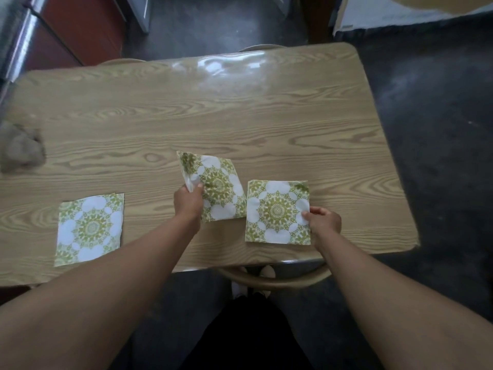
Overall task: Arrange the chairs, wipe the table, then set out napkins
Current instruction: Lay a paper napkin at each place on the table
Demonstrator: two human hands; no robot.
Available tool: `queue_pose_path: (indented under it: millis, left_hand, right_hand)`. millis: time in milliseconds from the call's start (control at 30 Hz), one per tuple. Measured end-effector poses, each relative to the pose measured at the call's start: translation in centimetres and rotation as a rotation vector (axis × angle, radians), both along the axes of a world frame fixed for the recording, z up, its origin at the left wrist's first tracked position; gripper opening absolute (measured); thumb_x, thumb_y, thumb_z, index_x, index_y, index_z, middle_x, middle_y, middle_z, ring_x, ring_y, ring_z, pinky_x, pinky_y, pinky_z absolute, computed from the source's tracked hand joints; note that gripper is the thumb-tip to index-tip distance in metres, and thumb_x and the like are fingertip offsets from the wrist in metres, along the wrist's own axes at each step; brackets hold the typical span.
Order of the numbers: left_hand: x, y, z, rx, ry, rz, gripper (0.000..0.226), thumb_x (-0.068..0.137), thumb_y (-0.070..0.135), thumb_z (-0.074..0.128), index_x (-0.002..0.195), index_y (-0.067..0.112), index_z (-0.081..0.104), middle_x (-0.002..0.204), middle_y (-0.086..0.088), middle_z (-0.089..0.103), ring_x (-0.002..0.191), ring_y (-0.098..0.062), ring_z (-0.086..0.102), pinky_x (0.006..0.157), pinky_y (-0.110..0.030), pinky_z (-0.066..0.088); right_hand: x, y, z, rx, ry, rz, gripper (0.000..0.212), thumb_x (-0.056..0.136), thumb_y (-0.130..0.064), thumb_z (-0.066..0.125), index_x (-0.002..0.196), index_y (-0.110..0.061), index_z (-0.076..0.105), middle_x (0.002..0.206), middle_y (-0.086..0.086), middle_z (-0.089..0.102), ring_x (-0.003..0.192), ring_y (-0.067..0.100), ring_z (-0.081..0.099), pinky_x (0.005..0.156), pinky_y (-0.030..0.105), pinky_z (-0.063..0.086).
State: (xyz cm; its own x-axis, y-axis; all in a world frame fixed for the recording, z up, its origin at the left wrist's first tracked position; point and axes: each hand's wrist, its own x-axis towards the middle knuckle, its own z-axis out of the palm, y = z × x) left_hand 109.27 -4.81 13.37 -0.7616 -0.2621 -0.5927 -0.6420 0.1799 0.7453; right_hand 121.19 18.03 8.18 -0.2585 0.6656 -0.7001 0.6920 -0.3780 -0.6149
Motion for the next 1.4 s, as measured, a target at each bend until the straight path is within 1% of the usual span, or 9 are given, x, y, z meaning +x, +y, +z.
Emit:
queue_pose_path:
  millis: [200, 400, 533, 700, 933, 1100, 1200, 1267, 1400]
  left_hand:
    - [-0.9, -0.3, 0.6, -0.034, 0.1, 0.023, 0.023, 0.097, 0.016, 0.053, 0.112, 0.003, 0.063, 0.099, -0.008, 0.061, 0.09, -0.022, 0.055, 0.075, -0.029, 0.041]
    - [-2.0, -1.0, 0.7, -0.077, 0.146, 0.026, 0.023, 0.097, 0.017, 0.053, 0.11, 0.001, 0.063, 0.085, -0.003, 0.06, 0.084, -0.02, 0.052, 0.063, -0.025, 0.04]
    - [-2.4, -1.0, 0.6, -0.08, 0.156, 0.011, 0.024, 0.097, 0.017, 0.052, 0.111, 0.001, 0.063, 0.096, -0.007, 0.061, 0.087, -0.02, 0.055, 0.069, -0.026, 0.042]
    - [-2.9, -0.9, 0.5, -0.061, 0.168, -0.003, 0.021, 0.096, 0.017, 0.053, 0.109, 0.005, 0.064, 0.096, -0.008, 0.062, 0.089, -0.021, 0.057, 0.076, -0.029, 0.044]
    - [-4.3, 0.1, 1.2, -0.014, 0.202, -0.023, 0.009, 0.096, 0.019, 0.054, 0.098, 0.015, 0.061, 0.095, -0.006, 0.063, 0.089, -0.022, 0.059, 0.079, -0.032, 0.047]
    - [-4.7, 3.0, 2.6, 0.064, 0.212, -0.045, 0.021, 0.096, 0.019, 0.054, 0.112, 0.01, 0.063, 0.1, -0.004, 0.064, 0.093, -0.02, 0.061, 0.081, -0.032, 0.05]
    - [-3.9, 5.9, 3.4, 0.152, 0.174, -0.084, 0.023, 0.096, 0.019, 0.055, 0.115, 0.007, 0.062, 0.103, -0.007, 0.066, 0.096, -0.024, 0.063, 0.086, -0.037, 0.053]
    - [-3.2, 8.2, 3.9, 0.263, 0.094, -0.113, 0.02, 0.095, 0.018, 0.057, 0.112, 0.009, 0.062, 0.105, -0.01, 0.068, 0.098, -0.027, 0.065, 0.085, -0.039, 0.055]
    - [-1.5, 13.1, 4.7, 0.481, -0.171, -0.244, 0.019, 0.094, 0.012, 0.057, 0.112, 0.006, 0.061, 0.106, -0.014, 0.07, 0.096, -0.031, 0.067, 0.081, -0.044, 0.055]
  right_hand:
    - [-0.5, -0.4, 0.0, 0.013, -0.016, 0.05, 0.016, 0.08, -0.004, 0.075, 0.094, -0.011, 0.071, 0.096, 0.008, 0.072, 0.088, 0.024, 0.069, 0.086, 0.037, 0.057]
    - [-1.0, -0.8, -0.1, 0.042, -0.021, 0.101, 0.013, 0.08, -0.003, 0.074, 0.086, -0.013, 0.069, 0.093, 0.008, 0.072, 0.087, 0.024, 0.07, 0.086, 0.038, 0.057]
    - [-1.6, -1.1, -0.2, 0.061, -0.027, 0.133, 0.012, 0.081, -0.004, 0.074, 0.087, -0.014, 0.069, 0.091, 0.007, 0.071, 0.087, 0.024, 0.069, 0.085, 0.038, 0.057]
    - [-1.9, -1.2, 0.2, 0.07, -0.018, 0.138, 0.013, 0.083, -0.004, 0.072, 0.092, -0.012, 0.068, 0.09, 0.006, 0.068, 0.082, 0.021, 0.065, 0.074, 0.03, 0.053]
    - [-2.1, -1.4, 0.5, 0.079, -0.051, 0.121, 0.013, 0.082, -0.004, 0.073, 0.086, -0.014, 0.067, 0.092, 0.008, 0.07, 0.078, 0.021, 0.064, 0.071, 0.028, 0.05]
    - [-2.1, -1.3, 1.5, 0.178, -0.075, 0.237, 0.015, 0.083, -0.017, 0.074, 0.096, -0.013, 0.067, 0.098, 0.003, 0.07, 0.084, 0.018, 0.062, 0.079, 0.031, 0.053]
    - [-2.3, -0.3, 2.8, 0.223, -0.051, 0.256, 0.021, 0.088, -0.026, 0.068, 0.101, -0.011, 0.066, 0.101, 0.002, 0.07, 0.086, 0.017, 0.062, 0.074, 0.028, 0.048]
    - [-2.3, 1.2, 3.7, 0.058, 0.014, 0.18, 0.035, 0.093, -0.041, 0.058, 0.104, -0.008, 0.065, 0.105, 0.006, 0.071, 0.09, 0.021, 0.066, 0.076, 0.029, 0.047]
    - [-1.3, 5.6, 5.3, -0.664, 0.291, -0.134, 0.074, 0.091, -0.071, 0.025, 0.109, -0.006, 0.054, 0.113, 0.017, 0.069, 0.105, 0.034, 0.067, 0.093, 0.048, 0.051]
